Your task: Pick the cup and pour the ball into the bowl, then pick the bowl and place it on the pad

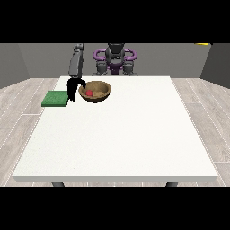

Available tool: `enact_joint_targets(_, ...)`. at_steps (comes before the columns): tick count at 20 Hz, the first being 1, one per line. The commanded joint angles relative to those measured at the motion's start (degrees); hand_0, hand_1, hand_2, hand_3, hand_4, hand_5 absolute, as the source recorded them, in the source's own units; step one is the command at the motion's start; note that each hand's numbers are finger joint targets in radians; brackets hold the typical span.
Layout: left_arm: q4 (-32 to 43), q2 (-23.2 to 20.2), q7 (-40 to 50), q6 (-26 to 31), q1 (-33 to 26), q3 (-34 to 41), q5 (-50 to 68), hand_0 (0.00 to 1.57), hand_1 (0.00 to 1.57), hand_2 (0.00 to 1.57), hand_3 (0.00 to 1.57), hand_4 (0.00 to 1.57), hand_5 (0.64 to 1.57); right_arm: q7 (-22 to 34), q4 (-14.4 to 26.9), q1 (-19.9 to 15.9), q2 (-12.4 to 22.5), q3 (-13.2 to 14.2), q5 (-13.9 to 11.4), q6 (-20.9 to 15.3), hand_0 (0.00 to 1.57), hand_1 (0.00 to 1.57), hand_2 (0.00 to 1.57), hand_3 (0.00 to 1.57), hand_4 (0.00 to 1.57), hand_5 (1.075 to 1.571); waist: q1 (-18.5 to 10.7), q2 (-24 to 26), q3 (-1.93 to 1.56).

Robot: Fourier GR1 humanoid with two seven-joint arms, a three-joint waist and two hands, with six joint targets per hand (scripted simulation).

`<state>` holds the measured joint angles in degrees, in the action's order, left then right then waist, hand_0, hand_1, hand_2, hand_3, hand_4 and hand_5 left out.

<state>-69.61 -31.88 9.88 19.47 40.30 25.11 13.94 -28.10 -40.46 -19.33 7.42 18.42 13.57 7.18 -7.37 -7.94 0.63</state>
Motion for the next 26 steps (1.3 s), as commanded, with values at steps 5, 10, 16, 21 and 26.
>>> enact_joint_targets(5, 0.56, -2.6, -1.19, 0.83, -1.58, 1.59, 1.38, 0.0, 0.0, 0.0, 0.0, 1.02, 1.538, 0.42, 2.37, -3.47, -3.06, -2.17, -1.74, -4.98, 0.0, 0.0, 0.0, 0.0, 0.43, 1.546, 0.47, -1.11, -0.64)
enact_joint_targets(10, -0.03, -3.84, 1.88, 2.13, -2.09, 1.63, 3.42, 0.0, 0.0, 0.0, 0.0, 1.02, 1.545, 1.04, 3.62, -4.56, -4.05, -2.66, -1.74, -6.08, 0.0, 0.0, 0.0, 0.0, 0.47, 1.547, -0.35, 1.09, -0.65)
enact_joint_targets(16, -0.41, -5.2, 1.18, 2.24, 0.51, 3.15, 4.92, 0.0, 0.0, 0.0, 0.0, 1.02, 1.536, 5.19, 7.39, 0.93, 0.4, -1.18, -4.63, -13.86, 1.57, 1.57, 1.57, 0.79, 0.84, 1.487, -1.11, -4.59, -0.6)
enact_joint_targets(21, -1.0, -4.89, 0.35, 3.14, 0.93, 3.45, 6.35, 0.0, 0.0, 0.0, 0.0, 1.09, 1.514, 5.44, 4.97, 0.99, 3.65, -1.01, -6.76, -19.18, 1.57, 1.57, 1.57, 1.53, 0.93, 1.511, -2.93, -6.97, -0.57)
enact_joint_targets(26, 0.84, -6.3, 1.91, 3.79, -0.13, 3.8, 6.48, 0.0, 0.0, 0.0, 0.0, 1.17, 1.531, 12.25, 0.14, 2.01, 8.33, -2.8, -8.48, -21.18, 1.57, 1.57, 1.57, 1.24, 1.0, 1.546, -2.83, -2.32, -0.45)
